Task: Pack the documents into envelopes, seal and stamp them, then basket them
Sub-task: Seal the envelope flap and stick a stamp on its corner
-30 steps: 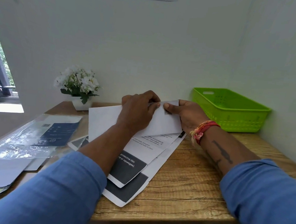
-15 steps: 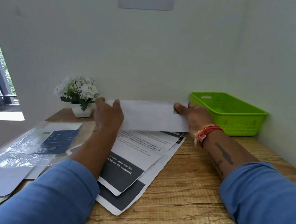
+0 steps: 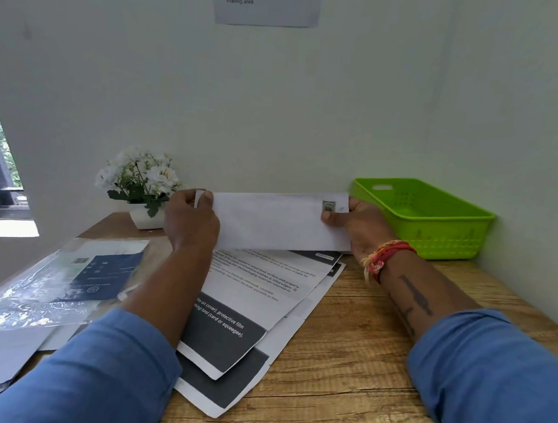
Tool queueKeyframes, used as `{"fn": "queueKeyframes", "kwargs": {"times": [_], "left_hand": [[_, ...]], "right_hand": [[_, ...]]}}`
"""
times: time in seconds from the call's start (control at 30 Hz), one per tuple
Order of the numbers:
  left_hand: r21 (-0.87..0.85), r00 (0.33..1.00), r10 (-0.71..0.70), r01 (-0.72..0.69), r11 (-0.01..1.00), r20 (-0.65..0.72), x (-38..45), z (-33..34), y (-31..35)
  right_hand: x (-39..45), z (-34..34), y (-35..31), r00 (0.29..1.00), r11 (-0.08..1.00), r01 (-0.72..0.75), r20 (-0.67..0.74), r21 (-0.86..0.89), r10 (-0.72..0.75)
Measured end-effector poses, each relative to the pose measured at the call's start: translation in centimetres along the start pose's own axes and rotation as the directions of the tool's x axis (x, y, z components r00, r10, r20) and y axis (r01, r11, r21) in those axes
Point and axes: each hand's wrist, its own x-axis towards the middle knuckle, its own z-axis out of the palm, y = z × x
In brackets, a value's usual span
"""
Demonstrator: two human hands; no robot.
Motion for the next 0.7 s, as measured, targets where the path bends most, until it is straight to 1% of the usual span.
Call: {"fn": "queueKeyframes", "kwargs": {"times": [0.07, 0.13, 0.23, 0.3, 0.37, 0.43, 0.53, 0.6, 0.67, 0.7], "left_hand": [[-0.015, 1.0, -0.016, 0.016, 1.0, -0.004, 0.1, -0.1, -0.1], [-0.059, 0.998, -0.056, 0.057, 0.997, 0.011, 0.1, -0.2, 0.0], [-0.175, 0.985, -0.159, 0.168, 0.97, 0.062, -0.2, -0.4, 0.3], [-0.229, 0.969, -0.231, 0.246, 0.942, 0.091, -0.5, -0.7, 0.4], [-0.286, 0.953, -0.275, 0.301, 0.91, 0.129, -0.5, -0.9, 0.3], [-0.333, 0.936, -0.293, 0.344, 0.878, 0.194, -0.5, -0.9, 0.5], [-0.286, 0.915, -0.271, 0.357, 0.889, 0.299, -0.6, -0.6, 0.9], [-0.267, 0.884, -0.241, 0.364, 0.892, 0.401, -0.9, -0.4, 1.2], [-0.273, 0.829, -0.225, 0.405, 0.873, 0.511, -1.2, -0.3, 1.4], [-0.277, 0.809, -0.222, 0.423, 0.863, 0.545, -1.3, -0.2, 1.4]], "right_hand": [[0.1, 0.1, 0.0, 1.0, 1.0, 0.002, -0.022, 0.007, -0.002], [0.3, 0.1, -0.3, 0.997, 1.0, 0.008, -0.079, 0.017, -0.007], [0.1, -0.1, -0.6, 0.992, 0.999, 0.02, -0.125, 0.036, -0.015], [-0.3, -0.4, -0.9, 0.998, 0.999, -0.023, -0.057, 0.032, 0.025], [-0.8, -0.5, -1.0, 0.996, 0.996, -0.091, 0.023, -0.025, 0.091], [-1.0, -0.4, -1.2, 0.995, 0.994, -0.104, 0.004, -0.042, 0.104], [-0.8, -0.4, -1.7, 0.992, 0.997, 0.003, -0.128, 0.078, 0.007], [-0.7, -0.5, -2.1, 0.98, 0.975, 0.087, -0.196, 0.205, -0.046], [-0.9, -0.4, -2.4, 0.975, 0.936, 0.122, -0.218, 0.33, -0.05], [-1.1, -0.3, -2.5, 0.978, 0.913, 0.116, -0.204, 0.392, -0.037]]}}
